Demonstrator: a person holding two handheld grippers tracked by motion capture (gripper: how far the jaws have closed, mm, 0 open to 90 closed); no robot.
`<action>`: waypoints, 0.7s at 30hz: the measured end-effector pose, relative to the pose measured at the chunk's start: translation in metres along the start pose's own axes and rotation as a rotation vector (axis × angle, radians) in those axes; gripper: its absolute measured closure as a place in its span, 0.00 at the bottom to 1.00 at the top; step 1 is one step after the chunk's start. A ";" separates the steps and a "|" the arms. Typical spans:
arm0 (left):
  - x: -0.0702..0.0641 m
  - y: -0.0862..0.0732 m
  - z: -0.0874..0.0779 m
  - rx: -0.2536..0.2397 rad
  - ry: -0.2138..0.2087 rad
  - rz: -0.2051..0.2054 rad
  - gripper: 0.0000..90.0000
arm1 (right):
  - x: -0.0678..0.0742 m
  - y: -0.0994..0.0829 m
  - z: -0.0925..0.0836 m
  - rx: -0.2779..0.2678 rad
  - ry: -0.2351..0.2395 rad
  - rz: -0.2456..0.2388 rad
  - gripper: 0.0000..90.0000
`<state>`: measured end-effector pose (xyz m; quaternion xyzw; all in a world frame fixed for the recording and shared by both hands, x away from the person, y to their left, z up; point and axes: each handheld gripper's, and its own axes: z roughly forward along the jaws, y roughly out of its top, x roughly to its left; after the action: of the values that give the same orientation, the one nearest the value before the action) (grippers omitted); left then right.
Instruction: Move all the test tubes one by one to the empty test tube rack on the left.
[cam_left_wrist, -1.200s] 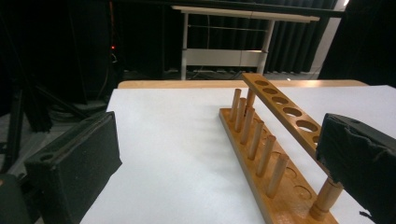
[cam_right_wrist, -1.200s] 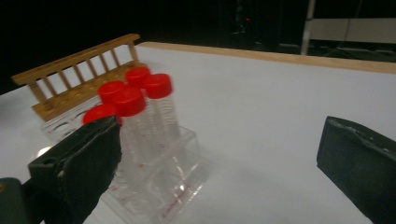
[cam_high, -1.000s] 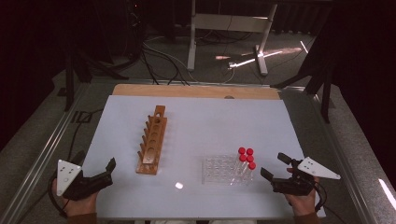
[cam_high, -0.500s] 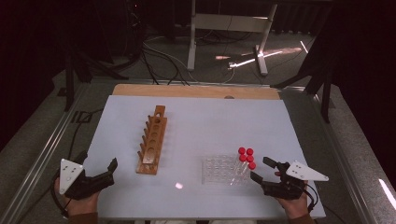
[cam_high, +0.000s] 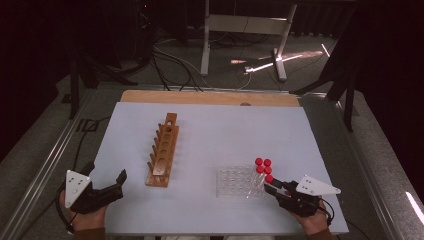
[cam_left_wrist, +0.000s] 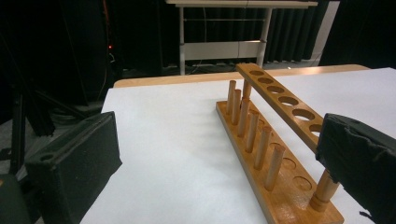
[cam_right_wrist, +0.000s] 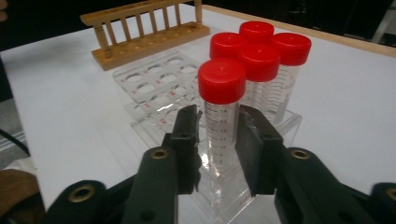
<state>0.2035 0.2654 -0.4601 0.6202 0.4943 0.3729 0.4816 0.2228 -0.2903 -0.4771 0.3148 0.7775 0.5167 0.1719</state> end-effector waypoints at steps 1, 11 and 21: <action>0.000 0.000 0.000 0.000 0.000 0.000 0.01 | 0.000 0.000 0.001 0.003 -0.005 0.002 0.78; 0.000 0.000 0.001 0.004 -0.001 0.005 0.01 | 0.003 0.001 0.006 0.014 -0.041 -0.030 0.83; -0.001 -0.001 0.001 0.010 -0.003 0.007 0.01 | 0.005 0.008 -0.001 -0.026 -0.049 -0.038 0.83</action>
<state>0.2043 0.2646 -0.4612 0.6249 0.4931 0.3714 0.4780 0.2206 -0.2861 -0.4694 0.3101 0.7723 0.5153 0.2046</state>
